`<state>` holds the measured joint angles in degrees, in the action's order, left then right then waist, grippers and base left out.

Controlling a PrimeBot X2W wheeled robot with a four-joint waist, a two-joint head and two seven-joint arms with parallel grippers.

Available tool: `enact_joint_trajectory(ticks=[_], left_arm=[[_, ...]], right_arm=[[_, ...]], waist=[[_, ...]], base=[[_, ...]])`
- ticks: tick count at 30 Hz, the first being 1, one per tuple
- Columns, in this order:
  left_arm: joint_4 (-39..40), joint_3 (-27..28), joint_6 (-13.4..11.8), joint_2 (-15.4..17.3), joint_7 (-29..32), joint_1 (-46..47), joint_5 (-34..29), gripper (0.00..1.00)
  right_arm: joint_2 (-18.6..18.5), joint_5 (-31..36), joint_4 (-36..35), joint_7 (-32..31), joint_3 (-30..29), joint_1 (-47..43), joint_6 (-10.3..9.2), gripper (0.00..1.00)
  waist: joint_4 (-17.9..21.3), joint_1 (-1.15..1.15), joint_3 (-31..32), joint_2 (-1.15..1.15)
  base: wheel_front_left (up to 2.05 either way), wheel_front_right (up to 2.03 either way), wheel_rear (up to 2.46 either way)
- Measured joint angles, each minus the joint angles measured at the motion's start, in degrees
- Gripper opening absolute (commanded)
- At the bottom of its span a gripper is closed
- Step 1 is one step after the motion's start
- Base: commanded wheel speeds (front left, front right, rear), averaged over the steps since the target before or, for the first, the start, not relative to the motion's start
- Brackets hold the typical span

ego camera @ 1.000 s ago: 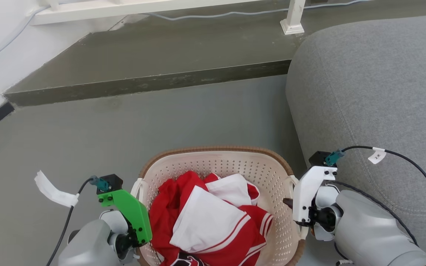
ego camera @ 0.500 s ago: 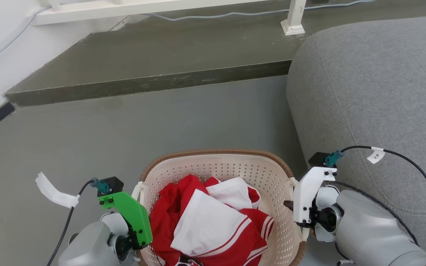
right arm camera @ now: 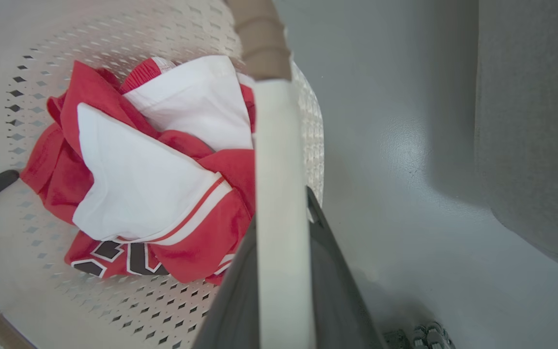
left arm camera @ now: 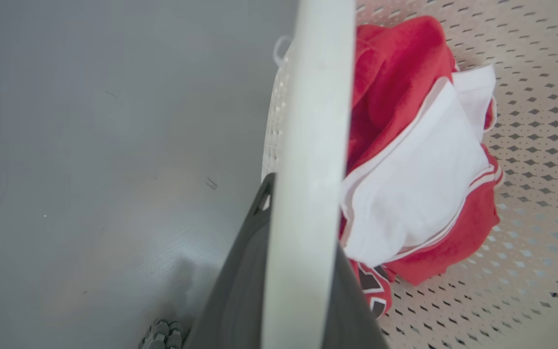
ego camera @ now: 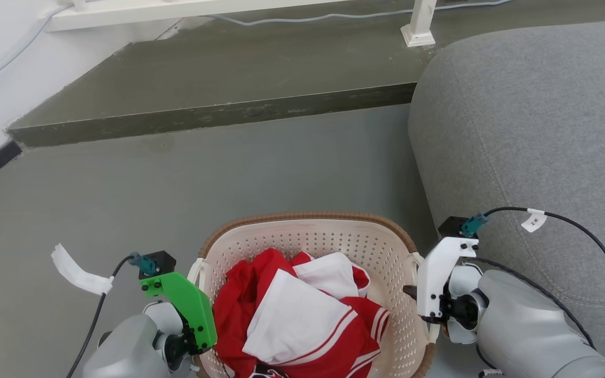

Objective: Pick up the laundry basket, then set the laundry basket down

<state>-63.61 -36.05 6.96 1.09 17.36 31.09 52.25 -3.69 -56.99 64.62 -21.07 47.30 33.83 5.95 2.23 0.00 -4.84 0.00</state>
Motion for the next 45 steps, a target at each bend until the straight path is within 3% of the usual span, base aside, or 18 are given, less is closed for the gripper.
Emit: enact_joint_trajectory(ticks=[18,45], left_arm=[[0.81,-0.65,-1.02,0.09,-0.89,0.08,0.03,0.0],[1.9,-0.65,-2.44,0.86,-4.81,6.76,-1.1,0.0]], right_arm=[[-0.14,-0.05,-0.02,0.0,0.34,1.14,0.0,0.0],[-0.78,1.23,-1.64,3.59,1.37,9.61,-0.02,0.0]], waist=[[0.03,0.0,-1.67,0.0],[0.36,0.01,-13.08,0.0]], base=[[0.0,0.0,0.0],[0.0,0.0,0.0]])
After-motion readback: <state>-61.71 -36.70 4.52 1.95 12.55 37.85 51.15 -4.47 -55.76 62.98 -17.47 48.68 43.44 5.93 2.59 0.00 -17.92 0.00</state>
